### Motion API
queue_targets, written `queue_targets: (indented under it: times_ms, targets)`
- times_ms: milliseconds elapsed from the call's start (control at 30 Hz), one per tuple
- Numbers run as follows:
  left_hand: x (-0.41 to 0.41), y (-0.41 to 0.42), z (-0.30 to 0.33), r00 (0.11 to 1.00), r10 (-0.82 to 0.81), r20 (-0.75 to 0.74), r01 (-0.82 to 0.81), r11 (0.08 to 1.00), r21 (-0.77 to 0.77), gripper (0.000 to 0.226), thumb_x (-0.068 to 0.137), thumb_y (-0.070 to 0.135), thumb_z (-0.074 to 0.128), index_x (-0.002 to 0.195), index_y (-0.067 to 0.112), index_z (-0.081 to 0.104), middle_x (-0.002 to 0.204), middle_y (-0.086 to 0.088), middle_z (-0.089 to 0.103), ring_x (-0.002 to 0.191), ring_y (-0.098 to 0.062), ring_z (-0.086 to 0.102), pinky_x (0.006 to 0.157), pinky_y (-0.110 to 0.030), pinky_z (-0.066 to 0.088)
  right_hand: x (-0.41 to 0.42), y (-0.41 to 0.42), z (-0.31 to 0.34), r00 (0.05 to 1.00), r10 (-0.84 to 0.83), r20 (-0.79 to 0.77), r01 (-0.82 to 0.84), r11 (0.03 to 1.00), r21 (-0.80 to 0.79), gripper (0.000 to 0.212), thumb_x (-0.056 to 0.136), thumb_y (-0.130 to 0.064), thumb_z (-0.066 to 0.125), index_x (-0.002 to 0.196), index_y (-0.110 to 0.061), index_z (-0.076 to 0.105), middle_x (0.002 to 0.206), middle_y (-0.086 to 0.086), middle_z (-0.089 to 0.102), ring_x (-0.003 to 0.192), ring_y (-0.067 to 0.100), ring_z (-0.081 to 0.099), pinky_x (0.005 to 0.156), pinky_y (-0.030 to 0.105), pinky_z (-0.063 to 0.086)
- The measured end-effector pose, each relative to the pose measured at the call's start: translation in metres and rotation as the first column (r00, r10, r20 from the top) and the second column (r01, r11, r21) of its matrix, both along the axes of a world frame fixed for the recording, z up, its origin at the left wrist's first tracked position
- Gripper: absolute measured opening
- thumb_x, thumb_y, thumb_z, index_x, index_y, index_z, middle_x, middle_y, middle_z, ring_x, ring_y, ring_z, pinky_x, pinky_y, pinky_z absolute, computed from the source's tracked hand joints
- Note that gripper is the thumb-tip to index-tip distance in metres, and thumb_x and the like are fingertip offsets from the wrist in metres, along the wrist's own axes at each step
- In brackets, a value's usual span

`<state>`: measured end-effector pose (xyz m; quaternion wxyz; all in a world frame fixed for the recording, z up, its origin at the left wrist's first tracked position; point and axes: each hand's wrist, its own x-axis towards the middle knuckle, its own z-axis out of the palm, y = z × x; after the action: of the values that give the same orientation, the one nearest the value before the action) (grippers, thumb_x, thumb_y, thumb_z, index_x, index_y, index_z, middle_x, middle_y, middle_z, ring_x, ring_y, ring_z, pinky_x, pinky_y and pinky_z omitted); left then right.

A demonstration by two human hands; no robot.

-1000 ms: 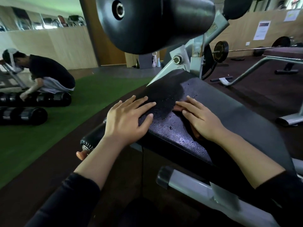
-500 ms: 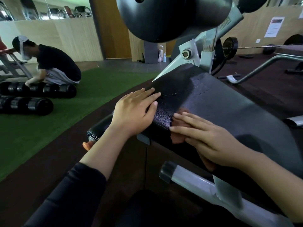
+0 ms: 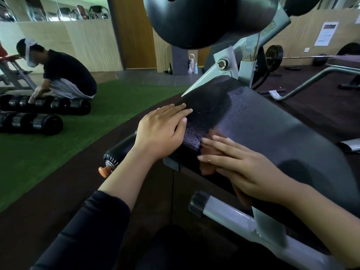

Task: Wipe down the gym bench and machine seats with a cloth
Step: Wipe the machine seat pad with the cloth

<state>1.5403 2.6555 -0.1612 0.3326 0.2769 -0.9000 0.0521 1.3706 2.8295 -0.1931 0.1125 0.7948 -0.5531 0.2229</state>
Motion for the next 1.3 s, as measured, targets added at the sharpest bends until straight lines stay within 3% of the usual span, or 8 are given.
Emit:
queue_targets:
  times_ms: [100, 267, 367, 467, 533, 700, 967, 1300]
  targets:
    - [0.000, 0.001, 0.000, 1.000, 0.004, 0.002, -0.004, 1.000, 0.012, 0.049, 0.095, 0.039, 0.027, 0.132, 0.035, 0.058, 0.140, 0.013, 0.053, 0.134, -0.011, 0.045, 0.111, -0.035, 0.035, -0.036, 0.009, -0.001, 0.990, -0.011, 0.140, 0.001, 0.997, 0.076, 0.040, 0.098, -0.033, 0.037, 0.137, -0.033, 0.046, 0.151, -0.012, 0.032, 0.143, 0.012, 0.023, 0.116, 0.039, 0.025]
    - [0.001, 0.007, 0.002, 0.999, 0.033, 0.020, -0.034, 0.999, 0.028, 0.048, 0.095, 0.038, 0.028, 0.135, 0.035, 0.055, 0.143, 0.015, 0.050, 0.136, -0.011, 0.041, 0.113, -0.033, 0.031, -0.037, -0.035, 0.015, 0.942, -0.147, 0.301, 0.131, 0.989, 0.074, 0.037, 0.096, -0.036, 0.038, 0.132, -0.041, 0.044, 0.148, -0.015, 0.036, 0.140, 0.001, 0.024, 0.116, 0.031, 0.021]
    - [0.002, 0.009, 0.005, 0.998, 0.034, 0.058, -0.038, 0.997, 0.069, 0.050, 0.095, 0.040, 0.025, 0.138, 0.037, 0.051, 0.146, 0.017, 0.045, 0.138, -0.009, 0.037, 0.114, -0.030, 0.027, -0.012, -0.049, 0.021, 0.943, -0.194, 0.272, 0.184, 0.981, 0.062, 0.038, 0.097, -0.041, 0.037, 0.134, -0.046, 0.042, 0.149, -0.020, 0.032, 0.140, -0.001, 0.022, 0.117, 0.024, 0.018]
    - [0.001, 0.007, 0.013, 0.989, 0.026, 0.145, -0.049, 0.986, 0.158, 0.044, 0.101, 0.038, 0.027, 0.142, 0.040, 0.042, 0.152, 0.019, 0.035, 0.142, -0.005, 0.027, 0.117, -0.029, 0.021, -0.001, -0.030, 0.015, 0.984, -0.149, 0.092, 0.145, 0.988, 0.048, 0.042, 0.097, -0.045, 0.028, 0.139, -0.048, 0.034, 0.153, -0.022, 0.022, 0.142, -0.002, 0.012, 0.115, 0.014, 0.007]
    - [-0.003, 0.004, 0.020, 0.971, 0.014, 0.237, -0.067, 0.974, 0.215, 0.045, 0.102, 0.037, 0.028, 0.146, 0.041, 0.035, 0.156, 0.019, 0.026, 0.145, -0.005, 0.020, 0.118, -0.032, 0.019, -0.007, -0.012, 0.012, 0.995, -0.082, 0.050, 0.077, 0.993, 0.084, 0.042, 0.099, -0.039, 0.031, 0.140, -0.043, 0.035, 0.154, -0.021, 0.019, 0.144, 0.002, 0.010, 0.118, 0.021, 0.010]
    - [-0.026, -0.012, 0.033, 0.937, -0.052, 0.345, -0.056, 0.953, 0.297, 0.047, 0.102, 0.038, 0.025, 0.149, 0.041, 0.027, 0.160, 0.014, 0.014, 0.148, -0.013, 0.009, 0.119, -0.048, 0.015, -0.028, -0.002, 0.013, 0.983, -0.049, 0.175, 0.026, 0.991, 0.130, 0.040, 0.099, -0.029, 0.040, 0.139, -0.032, 0.043, 0.154, -0.012, 0.026, 0.144, 0.010, 0.020, 0.116, 0.037, 0.024]
    - [-0.053, -0.019, 0.046, 0.900, -0.053, 0.434, -0.107, 0.936, 0.335, 0.046, 0.101, 0.046, 0.024, 0.147, 0.049, 0.024, 0.161, 0.016, 0.008, 0.147, -0.030, 0.015, 0.108, -0.051, 0.029, -0.044, -0.029, 0.029, 0.934, -0.250, 0.256, 0.208, 0.961, 0.180, 0.040, 0.098, -0.035, 0.040, 0.137, -0.045, 0.040, 0.149, -0.016, 0.027, 0.136, -0.003, 0.028, 0.112, 0.017, 0.024]
    - [-0.072, -0.016, 0.046, 0.893, 0.033, 0.448, -0.209, 0.913, 0.350, 0.044, 0.099, 0.056, 0.018, 0.143, 0.061, 0.014, 0.160, 0.020, -0.001, 0.142, -0.034, 0.020, 0.103, -0.054, 0.030, -0.063, -0.043, 0.014, 0.875, -0.255, 0.412, 0.192, 0.963, 0.187, 0.045, 0.094, -0.042, 0.042, 0.138, -0.044, 0.038, 0.150, -0.021, 0.029, 0.142, -0.004, 0.011, 0.118, 0.027, 0.020]
